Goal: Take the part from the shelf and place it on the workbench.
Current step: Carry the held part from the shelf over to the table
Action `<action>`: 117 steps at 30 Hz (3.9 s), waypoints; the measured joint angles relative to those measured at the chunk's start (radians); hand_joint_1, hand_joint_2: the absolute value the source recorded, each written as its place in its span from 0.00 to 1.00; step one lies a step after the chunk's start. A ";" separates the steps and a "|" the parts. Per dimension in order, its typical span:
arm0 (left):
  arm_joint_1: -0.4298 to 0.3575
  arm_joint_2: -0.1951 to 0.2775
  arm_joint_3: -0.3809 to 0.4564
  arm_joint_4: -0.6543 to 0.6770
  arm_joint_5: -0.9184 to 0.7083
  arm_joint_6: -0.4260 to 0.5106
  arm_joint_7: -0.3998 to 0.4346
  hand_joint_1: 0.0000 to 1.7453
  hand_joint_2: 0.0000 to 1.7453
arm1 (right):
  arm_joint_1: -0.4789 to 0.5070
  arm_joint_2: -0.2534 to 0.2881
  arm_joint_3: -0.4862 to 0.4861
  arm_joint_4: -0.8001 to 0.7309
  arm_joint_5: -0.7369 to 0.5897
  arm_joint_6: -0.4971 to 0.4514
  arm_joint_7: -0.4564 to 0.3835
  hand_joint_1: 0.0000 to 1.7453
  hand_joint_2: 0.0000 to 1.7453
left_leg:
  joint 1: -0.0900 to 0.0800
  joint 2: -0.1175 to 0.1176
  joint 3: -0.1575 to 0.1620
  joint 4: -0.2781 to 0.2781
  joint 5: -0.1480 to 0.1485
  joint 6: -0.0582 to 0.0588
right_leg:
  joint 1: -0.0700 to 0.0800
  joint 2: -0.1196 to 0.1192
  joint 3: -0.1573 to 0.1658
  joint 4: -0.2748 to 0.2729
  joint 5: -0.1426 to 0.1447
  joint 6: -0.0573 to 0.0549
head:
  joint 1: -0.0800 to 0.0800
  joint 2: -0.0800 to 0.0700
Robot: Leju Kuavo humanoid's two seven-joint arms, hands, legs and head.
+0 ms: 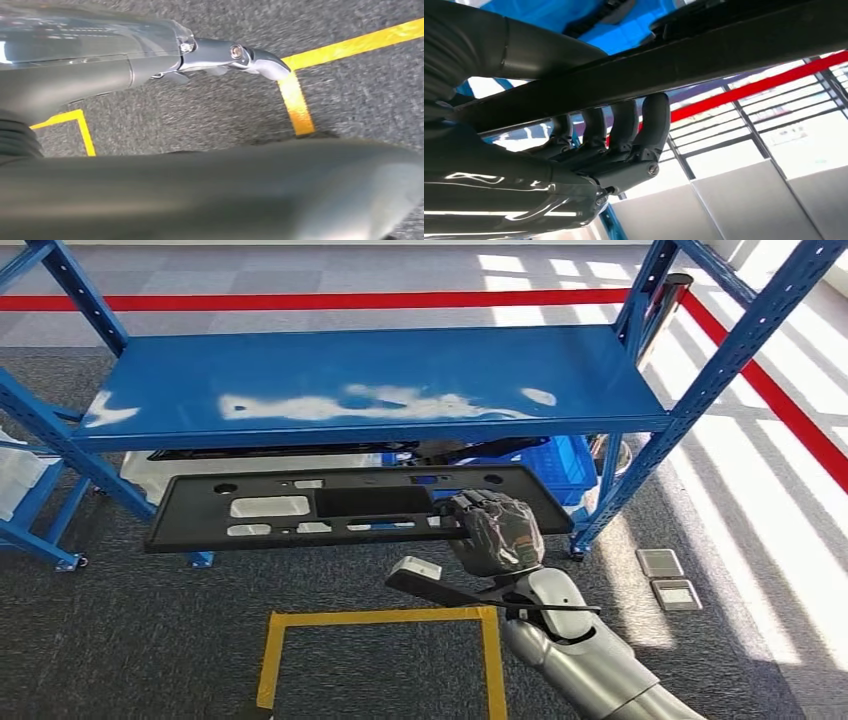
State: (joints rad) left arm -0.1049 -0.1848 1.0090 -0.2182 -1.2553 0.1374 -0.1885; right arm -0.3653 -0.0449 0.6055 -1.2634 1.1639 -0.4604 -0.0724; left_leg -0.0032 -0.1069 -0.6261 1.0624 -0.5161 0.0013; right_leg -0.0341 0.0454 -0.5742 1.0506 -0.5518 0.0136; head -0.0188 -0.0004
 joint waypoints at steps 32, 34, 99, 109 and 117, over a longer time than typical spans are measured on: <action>-0.003 -0.002 0.000 0.000 0.002 0.000 0.000 0.00 1.00 | -0.004 0.003 0.001 0.000 0.004 -0.001 -0.001 1.00 1.00 | 0.002 0.058 -0.028 0.058 -0.036 -0.011 | -0.001 -0.018 0.001 0.000 -0.002 -0.006 | -0.003 0.000; -0.004 -0.002 0.000 0.000 0.002 0.000 0.000 0.00 1.00 | -0.004 0.003 0.001 0.000 0.005 -0.001 -0.001 1.00 1.00 | 0.002 0.061 -0.031 0.064 -0.039 -0.012 | -0.001 -0.020 0.001 0.000 -0.002 -0.006 | -0.003 0.000; 0.011 0.000 0.023 0.000 0.018 0.010 -0.004 0.00 1.00 | -0.005 0.002 0.093 -0.028 0.071 -0.008 0.000 1.00 1.00 | 0.005 0.033 -0.032 0.054 -0.018 -0.007 | 0.000 -0.022 0.004 0.000 -0.002 -0.011 | -0.004 0.000; 0.005 0.000 0.023 0.000 0.017 0.012 -0.006 0.00 1.00 | -0.004 0.000 0.098 -0.030 0.077 -0.015 0.011 1.00 1.00 | 0.003 0.189 -0.011 0.002 0.029 -0.011 | 0.009 -0.157 0.037 -0.003 -0.034 0.005 | -0.005 0.000; 0.008 0.001 0.023 0.000 0.016 0.012 -0.002 0.00 1.00 | -0.003 -0.007 0.108 -0.026 0.078 -0.018 0.011 1.00 1.00 | 0.002 0.101 0.003 -0.019 0.026 0.033 | 0.010 -0.052 -0.069 0.232 -0.159 0.016 | -0.002 0.000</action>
State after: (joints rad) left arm -0.0970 -0.1836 1.0323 -0.2182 -1.2390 0.1492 -0.1905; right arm -0.3682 -0.0519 0.7131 -1.2897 1.2416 -0.4786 -0.0614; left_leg -0.0014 -0.0062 -0.6233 1.0438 -0.4900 0.0347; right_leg -0.0240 -0.0066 -0.6432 1.2822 -0.7103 0.0296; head -0.0205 -0.0004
